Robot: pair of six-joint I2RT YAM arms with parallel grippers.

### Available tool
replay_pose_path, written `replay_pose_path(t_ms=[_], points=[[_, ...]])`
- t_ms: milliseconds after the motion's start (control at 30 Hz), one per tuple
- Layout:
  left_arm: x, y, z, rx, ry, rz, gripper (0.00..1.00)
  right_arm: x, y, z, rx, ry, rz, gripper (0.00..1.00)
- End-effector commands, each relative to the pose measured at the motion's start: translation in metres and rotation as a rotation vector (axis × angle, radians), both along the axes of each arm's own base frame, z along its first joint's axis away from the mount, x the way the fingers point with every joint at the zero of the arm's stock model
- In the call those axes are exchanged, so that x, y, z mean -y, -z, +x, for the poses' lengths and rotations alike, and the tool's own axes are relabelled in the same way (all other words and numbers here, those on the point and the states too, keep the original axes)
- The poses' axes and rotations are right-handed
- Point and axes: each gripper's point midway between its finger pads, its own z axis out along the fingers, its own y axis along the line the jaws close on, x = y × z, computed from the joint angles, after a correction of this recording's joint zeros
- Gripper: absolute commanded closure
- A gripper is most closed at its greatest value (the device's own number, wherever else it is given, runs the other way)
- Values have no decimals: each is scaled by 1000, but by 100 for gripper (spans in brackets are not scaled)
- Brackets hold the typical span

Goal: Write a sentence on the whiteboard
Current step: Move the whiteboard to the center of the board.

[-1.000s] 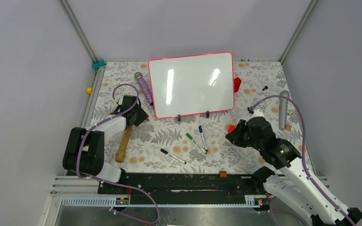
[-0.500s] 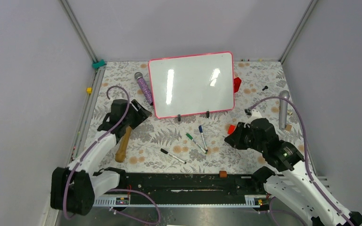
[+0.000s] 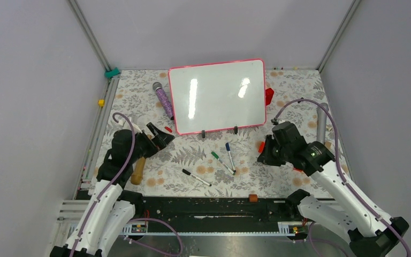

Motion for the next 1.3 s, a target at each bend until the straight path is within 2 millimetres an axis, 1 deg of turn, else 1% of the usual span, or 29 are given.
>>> replay_pose_path(t_ms=[0, 133, 200, 300, 400, 500, 600, 667, 733, 867, 967, 1067, 1167, 1267], points=[[2, 6, -9, -17, 37, 17, 1, 4, -16, 6, 67, 97, 57, 100], [2, 6, -8, -17, 39, 18, 1, 7, -21, 7, 140, 181, 152, 100], [3, 4, -5, -4, 32, 8, 1, 8, -22, 6, 161, 208, 185, 100], [5, -5, 0, 23, 25, -18, 1, 6, -29, 1, 145, 231, 229, 100], [4, -12, 8, 31, 10, -17, 1, -2, -41, -2, 141, 169, 247, 100], [1, -17, 19, 50, -13, -4, 4, -12, -50, -1, 146, 59, 229, 100], [0, -24, 32, 114, -45, -24, 5, -18, -53, 5, 160, -20, 191, 100], [0, -30, 40, 170, -58, -45, 5, -23, -55, 8, 195, -106, 168, 100], [0, -34, 46, 209, -71, -56, 5, -20, -51, 15, 205, -76, 146, 100], [1, -33, 55, 252, -60, -42, 4, -25, -48, 17, 199, -124, 139, 100], [5, -28, 59, 275, -29, -26, 4, -24, -41, 18, 196, -138, 116, 100], [9, -20, 58, 288, -3, -33, 4, -19, -39, 18, 202, -128, 96, 100], [9, -18, 54, 331, 5, -36, 4, -18, -37, 10, 188, -144, 98, 100], [7, -20, 48, 381, 11, -17, 4, -26, -43, -1, 186, -217, 149, 100]])
